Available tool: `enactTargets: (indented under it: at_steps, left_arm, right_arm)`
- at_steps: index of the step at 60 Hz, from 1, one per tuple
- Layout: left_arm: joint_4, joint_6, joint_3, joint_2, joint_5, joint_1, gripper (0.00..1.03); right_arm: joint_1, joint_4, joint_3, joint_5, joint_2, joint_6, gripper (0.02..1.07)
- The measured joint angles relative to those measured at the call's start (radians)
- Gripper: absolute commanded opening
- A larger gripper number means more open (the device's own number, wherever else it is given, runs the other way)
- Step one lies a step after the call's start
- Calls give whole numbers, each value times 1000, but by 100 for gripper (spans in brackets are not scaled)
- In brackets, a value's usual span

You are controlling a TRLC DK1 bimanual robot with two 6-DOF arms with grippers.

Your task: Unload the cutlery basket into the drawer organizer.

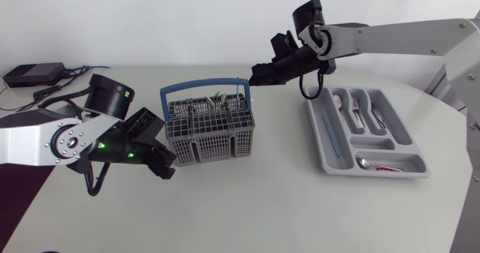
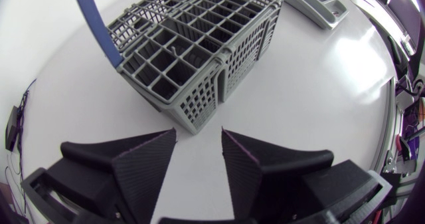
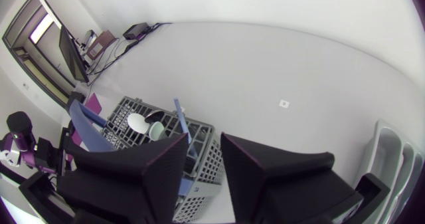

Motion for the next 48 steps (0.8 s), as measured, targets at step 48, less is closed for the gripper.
enactTargets:
  at_steps: [48]
  left_arm:
    - [69,4,80,125,-14,118,23]
  right_arm:
    - [38,-115,-240,-178,-178,-44,10]
